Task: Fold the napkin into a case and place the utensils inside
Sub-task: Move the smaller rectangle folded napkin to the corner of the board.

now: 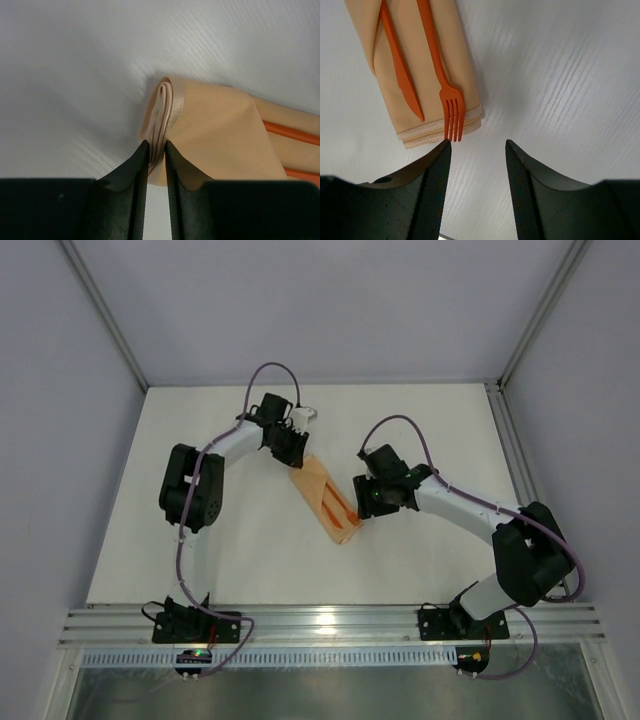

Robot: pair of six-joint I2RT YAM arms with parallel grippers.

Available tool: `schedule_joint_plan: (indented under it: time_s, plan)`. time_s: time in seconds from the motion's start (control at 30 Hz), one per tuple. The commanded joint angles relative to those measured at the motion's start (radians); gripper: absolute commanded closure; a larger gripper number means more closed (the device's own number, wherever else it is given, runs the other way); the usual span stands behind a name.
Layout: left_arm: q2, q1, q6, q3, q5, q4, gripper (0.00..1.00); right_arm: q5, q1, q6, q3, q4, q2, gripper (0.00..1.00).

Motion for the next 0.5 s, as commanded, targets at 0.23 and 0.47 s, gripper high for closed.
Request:
schedule_joint_plan:
  time_s: [0.23,0.47]
  plan:
    - [-0.019,0.007,-0.092,-0.031,-0.084,-0.021,1.00,0.068,-0.009,-0.004,-0.004,0.009,-0.107,0.48]
    - [-0.112,0.110,-0.119,-0.114,-0.120,-0.011,1.00,0.063,-0.015,-0.001,-0.023,0.021,-0.135,0.48]
